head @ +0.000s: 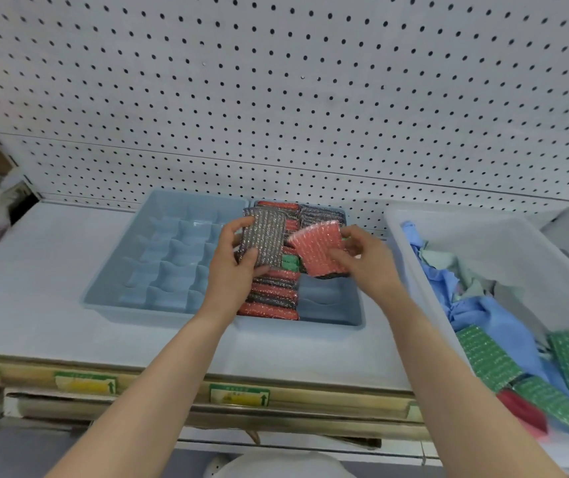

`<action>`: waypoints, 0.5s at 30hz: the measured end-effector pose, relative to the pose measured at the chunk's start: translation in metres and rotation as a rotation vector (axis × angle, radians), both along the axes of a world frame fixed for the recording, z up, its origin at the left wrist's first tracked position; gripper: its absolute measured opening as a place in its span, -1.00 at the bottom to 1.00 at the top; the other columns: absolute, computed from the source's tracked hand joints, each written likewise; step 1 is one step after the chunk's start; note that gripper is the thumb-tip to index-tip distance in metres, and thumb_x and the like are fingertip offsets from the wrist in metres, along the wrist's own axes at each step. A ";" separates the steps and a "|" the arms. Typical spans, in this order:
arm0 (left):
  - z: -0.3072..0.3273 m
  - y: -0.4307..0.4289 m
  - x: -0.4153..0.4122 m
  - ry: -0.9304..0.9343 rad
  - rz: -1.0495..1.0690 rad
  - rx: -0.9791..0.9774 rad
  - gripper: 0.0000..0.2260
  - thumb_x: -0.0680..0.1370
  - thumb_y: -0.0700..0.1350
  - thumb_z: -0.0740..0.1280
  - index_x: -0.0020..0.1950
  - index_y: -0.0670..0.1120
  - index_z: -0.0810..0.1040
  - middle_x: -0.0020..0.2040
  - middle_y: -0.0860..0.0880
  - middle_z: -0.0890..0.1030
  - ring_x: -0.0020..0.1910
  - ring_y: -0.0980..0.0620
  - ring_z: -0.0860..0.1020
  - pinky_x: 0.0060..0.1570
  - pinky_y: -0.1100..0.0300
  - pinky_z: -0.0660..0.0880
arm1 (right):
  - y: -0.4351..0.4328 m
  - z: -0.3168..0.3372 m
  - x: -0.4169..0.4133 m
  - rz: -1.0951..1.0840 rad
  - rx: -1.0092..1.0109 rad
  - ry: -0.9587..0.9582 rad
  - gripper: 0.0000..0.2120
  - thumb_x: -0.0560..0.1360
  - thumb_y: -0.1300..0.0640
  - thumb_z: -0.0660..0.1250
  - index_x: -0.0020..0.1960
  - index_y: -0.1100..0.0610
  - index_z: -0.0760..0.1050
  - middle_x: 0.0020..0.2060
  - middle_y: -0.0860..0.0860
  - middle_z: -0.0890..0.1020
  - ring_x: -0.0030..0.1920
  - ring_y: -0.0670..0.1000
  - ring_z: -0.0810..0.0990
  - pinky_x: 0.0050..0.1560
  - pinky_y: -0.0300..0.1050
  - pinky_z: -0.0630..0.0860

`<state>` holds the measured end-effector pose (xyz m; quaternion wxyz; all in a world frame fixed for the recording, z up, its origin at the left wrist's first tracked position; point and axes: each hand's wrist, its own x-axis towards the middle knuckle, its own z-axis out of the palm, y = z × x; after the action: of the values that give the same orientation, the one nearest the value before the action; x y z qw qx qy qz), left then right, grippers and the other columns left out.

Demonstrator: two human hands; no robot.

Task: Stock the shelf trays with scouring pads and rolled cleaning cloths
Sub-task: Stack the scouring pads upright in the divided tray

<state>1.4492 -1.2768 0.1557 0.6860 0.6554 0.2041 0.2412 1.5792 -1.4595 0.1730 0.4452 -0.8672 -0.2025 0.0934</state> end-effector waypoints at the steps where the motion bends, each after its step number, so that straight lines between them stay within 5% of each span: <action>1: 0.000 0.002 -0.001 0.000 0.015 -0.007 -0.56 0.61 -0.34 0.20 0.18 0.23 0.44 0.28 -0.11 0.47 0.07 0.04 0.61 -0.08 0.17 0.62 | -0.007 0.000 0.003 0.025 -0.149 -0.127 -0.71 0.47 0.13 0.45 0.18 0.02 0.56 -0.04 -0.04 0.66 -0.08 -0.01 0.60 0.00 -0.13 0.51; 4: 0.000 0.002 -0.002 0.008 0.034 -0.003 -0.61 0.62 -0.32 0.20 0.23 0.18 0.41 0.28 -0.10 0.47 0.07 0.04 0.60 -0.11 0.18 0.62 | -0.011 -0.002 0.001 0.117 -0.441 -0.331 -0.68 0.48 0.14 0.42 0.23 -0.01 0.59 0.08 0.04 0.67 0.10 0.09 0.58 0.12 -0.03 0.51; 9: 0.001 -0.007 -0.005 0.008 0.035 0.052 -0.64 0.63 -0.27 0.21 0.30 0.14 0.37 0.23 -0.08 0.50 -0.02 0.14 0.63 -0.14 0.20 0.62 | 0.013 -0.030 -0.014 0.227 -0.760 -0.566 -0.64 0.46 0.28 0.39 0.22 0.01 0.57 0.09 0.02 0.58 0.21 0.09 0.45 -0.02 -0.05 0.49; 12: 0.001 -0.006 -0.008 0.008 0.017 0.076 -0.62 0.63 -0.29 0.20 0.30 0.16 0.36 0.21 -0.08 0.52 -0.06 0.19 0.63 -0.18 0.21 0.62 | 0.017 -0.044 -0.015 0.178 -0.786 -0.592 -0.63 0.41 0.32 0.43 0.18 0.07 0.57 0.06 0.03 0.58 0.16 0.08 0.47 -0.09 -0.06 0.50; 15: 0.000 -0.003 -0.011 0.024 0.006 0.096 -0.60 0.62 -0.29 0.22 0.33 0.15 0.34 0.19 -0.07 0.53 -0.10 0.15 0.63 -0.23 0.22 0.61 | 0.015 -0.040 -0.015 0.133 -0.634 -0.584 -0.67 0.46 0.17 0.45 0.22 0.04 0.56 0.08 0.00 0.60 0.16 0.06 0.49 0.00 -0.05 0.51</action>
<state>1.4382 -1.2802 0.1557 0.6505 0.6897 0.2025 0.2452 1.5640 -1.4450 0.1332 0.0739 -0.9362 -0.3367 -0.0695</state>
